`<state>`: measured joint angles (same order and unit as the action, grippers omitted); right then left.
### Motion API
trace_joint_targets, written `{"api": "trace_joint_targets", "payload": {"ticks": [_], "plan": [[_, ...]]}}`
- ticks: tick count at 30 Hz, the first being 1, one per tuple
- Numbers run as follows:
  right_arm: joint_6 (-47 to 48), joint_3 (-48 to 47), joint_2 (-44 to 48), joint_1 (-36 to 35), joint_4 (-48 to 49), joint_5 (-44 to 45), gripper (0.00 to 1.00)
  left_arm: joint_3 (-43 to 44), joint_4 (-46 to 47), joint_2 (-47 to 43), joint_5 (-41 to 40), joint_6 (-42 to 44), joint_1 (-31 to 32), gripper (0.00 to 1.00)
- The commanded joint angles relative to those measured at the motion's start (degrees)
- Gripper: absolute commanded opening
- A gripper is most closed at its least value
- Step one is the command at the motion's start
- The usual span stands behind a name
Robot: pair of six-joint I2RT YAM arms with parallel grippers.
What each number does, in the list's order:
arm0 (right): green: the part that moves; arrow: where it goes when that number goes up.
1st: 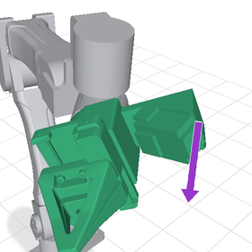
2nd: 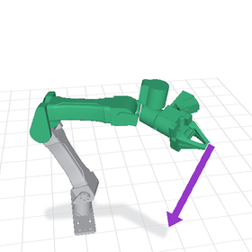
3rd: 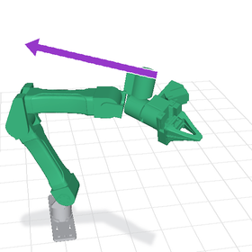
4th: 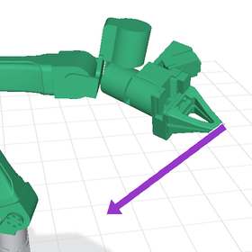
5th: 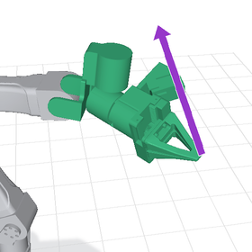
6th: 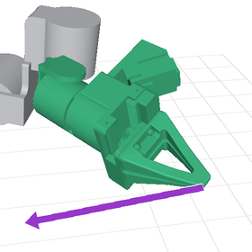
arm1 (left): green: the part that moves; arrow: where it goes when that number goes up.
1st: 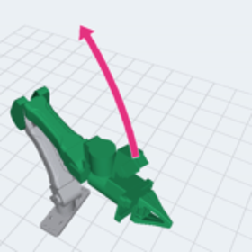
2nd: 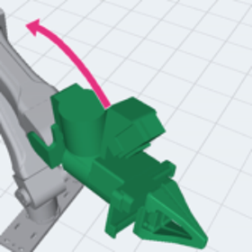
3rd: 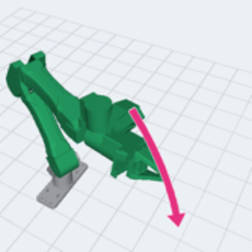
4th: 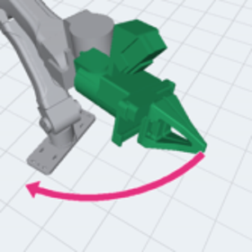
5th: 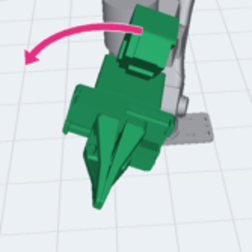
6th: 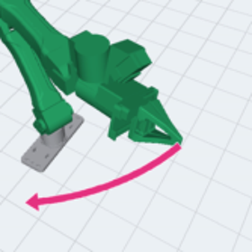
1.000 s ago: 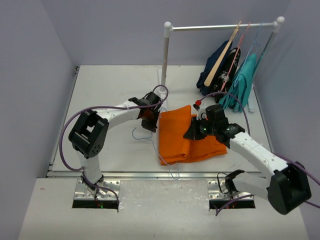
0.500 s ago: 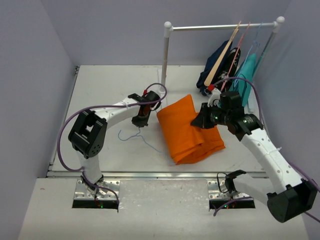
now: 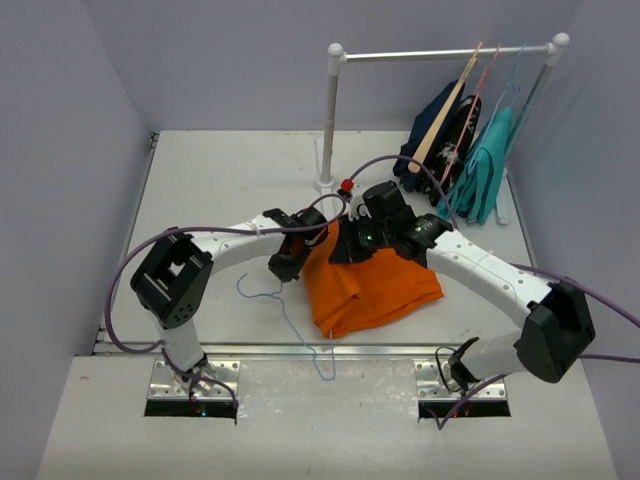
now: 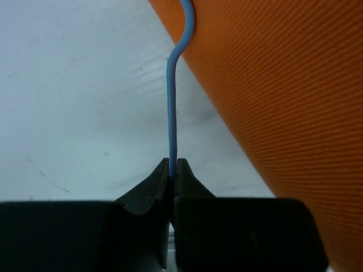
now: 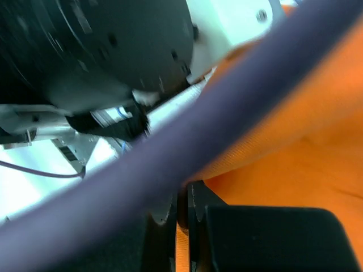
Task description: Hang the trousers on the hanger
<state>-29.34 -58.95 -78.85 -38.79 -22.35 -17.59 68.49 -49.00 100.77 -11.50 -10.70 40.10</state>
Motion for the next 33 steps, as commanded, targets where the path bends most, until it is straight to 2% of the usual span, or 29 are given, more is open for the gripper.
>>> {"api": "trace_joint_targets", "payload": {"ticks": [1, 4, 7, 10, 12, 14, 16, 25, 29, 33], "plan": [[-2.0, -3.5, -0.9, 0.0, 10.2, -4.7, 0.0, -1.9, 4.7, 1.0, 4.8, 0.7, 1.5, 0.0], [-1.9, -3.3, 1.6, 0.1, 10.8, -8.1, 0.0, -2.6, 6.4, 3.8, 3.3, -0.2, 1.7, 0.0], [-0.3, -3.0, 5.9, 0.3, 6.3, -6.8, 0.0, -2.7, 5.9, 5.0, -1.9, -2.1, 1.5, 0.0], [1.0, -0.5, 13.1, 3.0, 3.8, -5.2, 0.0, -1.8, 3.8, 5.9, -10.3, -7.3, 0.4, 0.0], [1.5, 1.0, 14.9, 4.4, 2.1, -4.6, 0.0, -1.7, 4.2, 5.7, -10.6, -8.5, -0.4, 0.0], [1.9, 4.0, 17.6, 9.0, 1.4, -5.8, 0.0, -1.6, 5.2, 5.6, -10.8, -8.7, -0.6, 0.0], [3.2, 6.0, 19.3, 14.7, 0.6, -9.9, 0.0, -0.9, 4.5, 6.9, -14.2, -10.1, -0.7, 0.0], [12.1, 5.1, 17.2, 24.5, -6.3, -4.4, 0.0, -0.4, 10.6, 9.1, -7.1, -6.7, 0.1, 0.0], [14.2, 6.4, 13.6, 26.9, -7.3, 4.9, 0.0, -2.0, 12.1, 7.6, -5.1, -5.2, 0.6, 0.0], [13.6, 8.0, 10.4, 29.9, -8.9, 10.2, 0.0, -2.7, 11.8, 5.6, -4.6, -4.9, 1.0, 0.0]]}}
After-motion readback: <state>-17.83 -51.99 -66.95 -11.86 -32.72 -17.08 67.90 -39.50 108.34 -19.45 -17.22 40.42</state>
